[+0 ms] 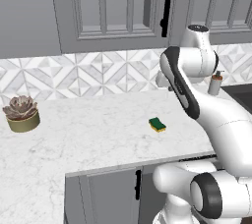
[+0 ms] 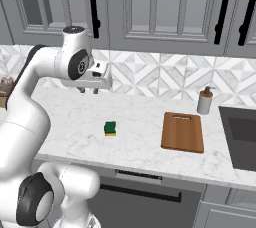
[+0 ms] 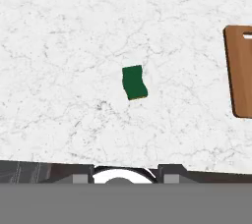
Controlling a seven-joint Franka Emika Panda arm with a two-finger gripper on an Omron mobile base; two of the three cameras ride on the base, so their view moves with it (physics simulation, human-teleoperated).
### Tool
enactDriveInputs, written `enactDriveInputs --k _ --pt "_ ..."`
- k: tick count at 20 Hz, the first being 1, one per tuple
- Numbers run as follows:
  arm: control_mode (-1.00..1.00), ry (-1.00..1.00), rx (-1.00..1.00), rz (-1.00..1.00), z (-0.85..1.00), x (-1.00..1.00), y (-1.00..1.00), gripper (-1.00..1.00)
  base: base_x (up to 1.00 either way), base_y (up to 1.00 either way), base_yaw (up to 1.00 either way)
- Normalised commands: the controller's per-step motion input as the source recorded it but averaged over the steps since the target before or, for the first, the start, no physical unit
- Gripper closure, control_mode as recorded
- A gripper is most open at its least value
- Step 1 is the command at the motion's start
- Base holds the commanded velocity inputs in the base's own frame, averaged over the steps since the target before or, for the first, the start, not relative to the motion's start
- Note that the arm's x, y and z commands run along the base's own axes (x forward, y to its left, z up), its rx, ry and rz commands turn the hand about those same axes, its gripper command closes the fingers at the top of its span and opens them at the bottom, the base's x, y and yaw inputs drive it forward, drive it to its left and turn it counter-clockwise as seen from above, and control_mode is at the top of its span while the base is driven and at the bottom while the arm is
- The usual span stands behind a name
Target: Pick up the sponge from the counter and clean the cutting board by briefly scrubbing or pressing down on the cutting board. Once finished, release the sponge.
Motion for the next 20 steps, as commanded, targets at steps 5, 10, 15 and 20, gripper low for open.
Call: enactDriveInputs --k 5,10,15,20 --pt "-1.00 -0.03 0.00 0.10 -0.16 0.07 -0.19 -1.00 0.00 0.00 0.00" --pt "-1.00 0.01 -0.12 0.16 -0.71 0.24 -0.12 -1.00 0.00 0.00 0.00" --pt "-1.00 -0.01 -0.09 0.14 -0.61 0.00 0.00 -1.00 0.00 0.00 0.00" --pt "-1.00 0.00 0.00 0.08 -0.51 0.00 0.00 -1.00 0.00 0.00 0.00"
